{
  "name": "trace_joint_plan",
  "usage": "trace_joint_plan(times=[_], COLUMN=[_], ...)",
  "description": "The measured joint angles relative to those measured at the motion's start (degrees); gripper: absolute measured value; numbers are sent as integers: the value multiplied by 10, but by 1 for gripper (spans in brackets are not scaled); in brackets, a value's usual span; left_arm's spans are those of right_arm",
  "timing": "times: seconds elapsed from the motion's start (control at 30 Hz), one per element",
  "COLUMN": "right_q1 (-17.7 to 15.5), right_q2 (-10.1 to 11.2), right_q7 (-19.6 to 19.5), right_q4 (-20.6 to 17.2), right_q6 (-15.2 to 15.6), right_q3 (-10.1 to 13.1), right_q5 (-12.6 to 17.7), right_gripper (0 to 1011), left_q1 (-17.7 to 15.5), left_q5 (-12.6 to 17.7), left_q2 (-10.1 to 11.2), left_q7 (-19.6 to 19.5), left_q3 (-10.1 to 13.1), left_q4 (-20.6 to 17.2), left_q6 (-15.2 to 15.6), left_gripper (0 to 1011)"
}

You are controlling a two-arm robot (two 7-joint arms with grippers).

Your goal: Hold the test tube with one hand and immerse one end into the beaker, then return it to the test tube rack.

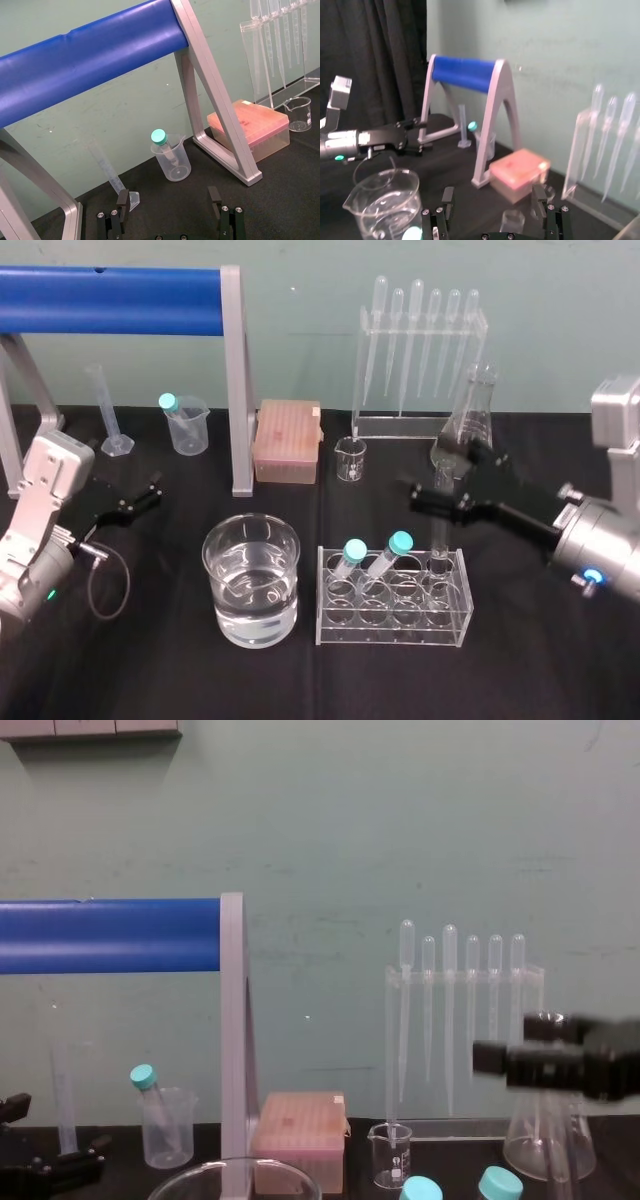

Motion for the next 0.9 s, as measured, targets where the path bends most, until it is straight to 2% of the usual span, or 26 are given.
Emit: trace_joint_plan(times=[0.13,0.2,0.23,0.33,0.37,0.47,0.5,0.53,0.63,0.73,0.8,0.83,0.9], right_q1=[-5,-12,-12,-27,-33,-39,-38,-38,-27,-8,14,14,25], right_q2=[13,22,22,27,28,21,16,16,1,-16,-35,-35,-50], right_q7=[-20,-44,-44,-90,-117,-157,-169,-169,-175,-161,-140,-140,-128], right_q4=[-39,-69,-69,-101,-110,-110,-101,-101,-69,-26,25,25,56], right_q6=[-4,-8,-8,-5,4,27,38,38,56,69,79,79,84], right_q3=[15,33,33,57,68,85,91,91,95,89,74,74,65], right_q5=[-20,-40,-40,-67,-80,-95,-97,-97,-92,-84,-78,-78,-76], right_gripper=[1003,1002,1002,1003,1003,1003,1003,1003,1003,1003,1003,1003,1003], left_q1=[0,0,0,0,0,0,0,0,0,0,0,0,0], left_q5=[0,0,0,0,0,0,0,0,0,0,0,0,0], left_q2=[0,0,0,0,0,0,0,0,0,0,0,0,0], left_q7=[0,0,0,0,0,0,0,0,0,0,0,0,0], left_q3=[0,0,0,0,0,0,0,0,0,0,0,0,0], left_q4=[0,0,0,0,0,0,0,0,0,0,0,0,0], left_q6=[0,0,0,0,0,0,0,0,0,0,0,0,0], left_gripper=[1000,1000,1000,1000,1000,1000,1000,1000,1000,1000,1000,1000,1000])
